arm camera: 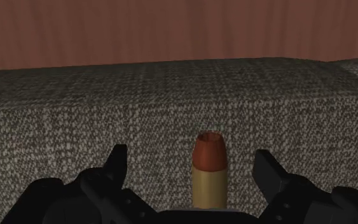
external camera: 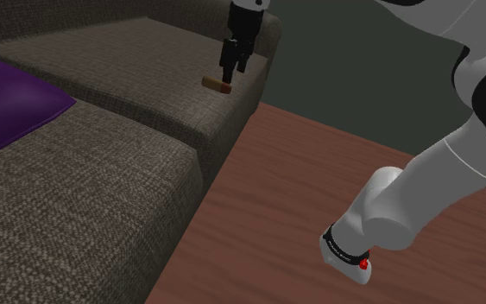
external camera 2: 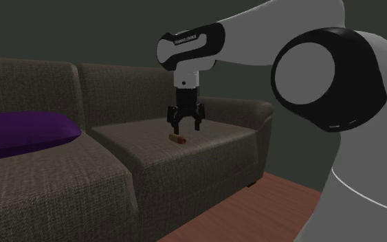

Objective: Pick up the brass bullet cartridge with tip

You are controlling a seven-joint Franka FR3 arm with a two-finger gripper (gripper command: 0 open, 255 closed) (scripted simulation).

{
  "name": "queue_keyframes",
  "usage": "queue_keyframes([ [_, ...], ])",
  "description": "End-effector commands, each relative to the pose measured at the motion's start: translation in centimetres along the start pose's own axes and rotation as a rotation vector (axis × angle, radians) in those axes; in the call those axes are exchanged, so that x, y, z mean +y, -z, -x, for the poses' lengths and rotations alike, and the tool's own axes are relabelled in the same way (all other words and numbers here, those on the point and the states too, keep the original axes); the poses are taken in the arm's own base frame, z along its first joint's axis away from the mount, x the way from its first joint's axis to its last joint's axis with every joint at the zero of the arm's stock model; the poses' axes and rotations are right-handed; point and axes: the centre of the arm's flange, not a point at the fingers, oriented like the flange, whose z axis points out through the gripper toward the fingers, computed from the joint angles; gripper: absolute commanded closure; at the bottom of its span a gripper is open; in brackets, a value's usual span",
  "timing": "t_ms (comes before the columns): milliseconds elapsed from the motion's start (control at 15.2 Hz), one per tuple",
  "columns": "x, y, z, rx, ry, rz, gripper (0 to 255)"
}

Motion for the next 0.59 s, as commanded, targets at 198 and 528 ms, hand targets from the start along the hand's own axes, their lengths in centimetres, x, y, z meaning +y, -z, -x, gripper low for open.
queue_keyframes([
  [198, -1.8, 0.0, -4.1, -0.014, 0.093, -0.016, 0],
  [528, -1.9, -2.6, -4.1, -0.014, 0.093, -0.016, 0],
])
